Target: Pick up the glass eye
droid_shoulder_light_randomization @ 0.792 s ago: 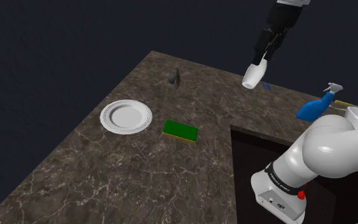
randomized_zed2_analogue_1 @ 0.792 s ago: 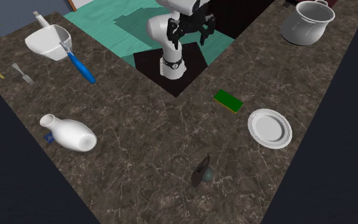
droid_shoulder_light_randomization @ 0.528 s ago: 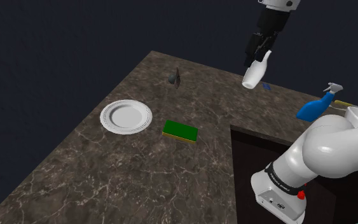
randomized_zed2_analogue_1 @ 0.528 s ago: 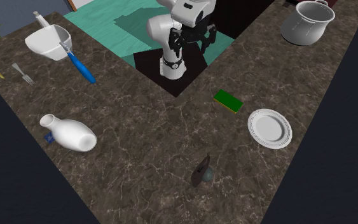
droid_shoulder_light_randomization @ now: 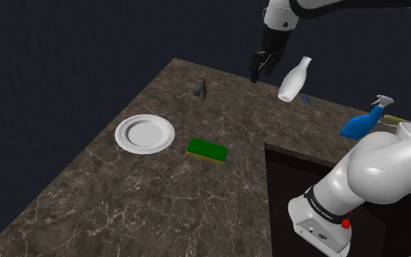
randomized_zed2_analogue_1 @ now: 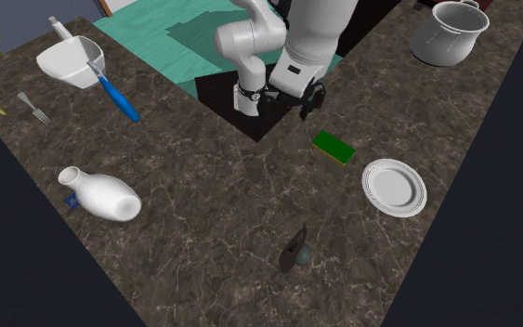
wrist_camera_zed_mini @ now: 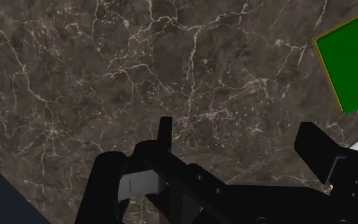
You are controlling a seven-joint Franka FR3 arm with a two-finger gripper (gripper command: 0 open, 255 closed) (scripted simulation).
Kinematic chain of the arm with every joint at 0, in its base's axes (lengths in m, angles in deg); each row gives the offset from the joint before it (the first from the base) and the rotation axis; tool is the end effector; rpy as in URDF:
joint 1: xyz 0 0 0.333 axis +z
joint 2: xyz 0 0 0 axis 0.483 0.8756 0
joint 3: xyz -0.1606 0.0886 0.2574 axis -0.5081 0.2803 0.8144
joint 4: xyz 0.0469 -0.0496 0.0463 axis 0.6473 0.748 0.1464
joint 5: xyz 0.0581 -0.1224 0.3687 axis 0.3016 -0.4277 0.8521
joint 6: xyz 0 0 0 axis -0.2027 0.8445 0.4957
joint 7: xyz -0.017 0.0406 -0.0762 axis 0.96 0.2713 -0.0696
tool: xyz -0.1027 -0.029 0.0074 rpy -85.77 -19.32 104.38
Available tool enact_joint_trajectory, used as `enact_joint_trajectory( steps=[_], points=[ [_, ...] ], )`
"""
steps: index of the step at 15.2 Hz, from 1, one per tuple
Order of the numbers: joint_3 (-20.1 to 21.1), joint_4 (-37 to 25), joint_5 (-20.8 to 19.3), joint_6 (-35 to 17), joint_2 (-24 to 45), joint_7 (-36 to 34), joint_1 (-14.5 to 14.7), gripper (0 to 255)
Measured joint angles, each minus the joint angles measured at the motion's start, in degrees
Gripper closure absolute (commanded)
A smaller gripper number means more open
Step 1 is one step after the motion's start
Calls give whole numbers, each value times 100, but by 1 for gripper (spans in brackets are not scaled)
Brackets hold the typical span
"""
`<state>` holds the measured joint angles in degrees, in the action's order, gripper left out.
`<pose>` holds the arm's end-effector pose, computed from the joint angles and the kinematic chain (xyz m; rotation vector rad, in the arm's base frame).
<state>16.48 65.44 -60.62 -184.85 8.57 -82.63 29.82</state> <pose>0.4069 0.0129 0.5318 3.0294 0.0196 -0.0516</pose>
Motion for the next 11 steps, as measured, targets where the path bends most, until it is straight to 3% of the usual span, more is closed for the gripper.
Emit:
enact_joint_trajectory(
  steps=[11],
  points=[
    [190, -917, -797, -1468, 2204, -435, -105, 0]
  ],
)
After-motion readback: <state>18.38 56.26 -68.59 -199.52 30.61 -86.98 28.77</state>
